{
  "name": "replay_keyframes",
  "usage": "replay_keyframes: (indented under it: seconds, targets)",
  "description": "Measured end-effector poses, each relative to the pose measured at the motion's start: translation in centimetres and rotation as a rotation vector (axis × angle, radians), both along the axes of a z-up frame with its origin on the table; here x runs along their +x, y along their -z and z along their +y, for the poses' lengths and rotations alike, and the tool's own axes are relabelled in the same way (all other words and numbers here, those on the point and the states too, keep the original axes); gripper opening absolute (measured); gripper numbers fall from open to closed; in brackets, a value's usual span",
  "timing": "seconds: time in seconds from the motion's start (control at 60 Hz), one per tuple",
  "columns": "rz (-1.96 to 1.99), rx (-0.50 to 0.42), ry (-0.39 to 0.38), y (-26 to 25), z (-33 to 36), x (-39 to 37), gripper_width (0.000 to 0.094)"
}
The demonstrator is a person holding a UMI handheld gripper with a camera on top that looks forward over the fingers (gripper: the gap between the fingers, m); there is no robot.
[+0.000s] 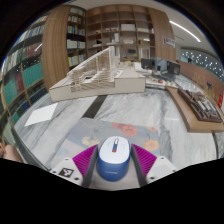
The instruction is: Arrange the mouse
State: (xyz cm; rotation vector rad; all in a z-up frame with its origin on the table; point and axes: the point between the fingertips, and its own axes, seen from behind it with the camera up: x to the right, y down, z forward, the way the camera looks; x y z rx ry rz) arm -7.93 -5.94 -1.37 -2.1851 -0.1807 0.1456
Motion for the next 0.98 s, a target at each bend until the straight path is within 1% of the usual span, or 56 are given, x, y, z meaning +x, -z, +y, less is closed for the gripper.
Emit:
replay_keyframes:
  seconds: [0.033, 0.067, 0.1, 0.283, 0.35, 0.433, 0.567, 0.683, 0.983]
  targets:
    - [0.024, -0.022, -0.008, -0.4, -0.5, -0.1, 0.0789]
    - [0.045, -0.022, -0.007, -1.2, -1.0, 0.1, 0.086]
    - [0.059, -0.015, -0.006, -2.2, -1.5, 0.4, 0.0828]
    - [0.089, 0.002, 0.015, -6.3, -7.8, 3.8, 0.0831]
    - [0.126, 0.009, 0.038, -7.3, -10.3, 5.3, 0.0829]
    - [0.172, -0.008, 0.083, -7.8, -12.7, 7.0, 0.0827]
    - [0.225, -0.018, 0.133, -8.0, -14.2, 8.7, 0.0828]
    - [0.245, 0.006, 0.112, -9.2, -14.4, 7.7, 0.0828]
    - [0.254, -0.013, 0.056, -9.6, -14.5, 4.8, 0.0824]
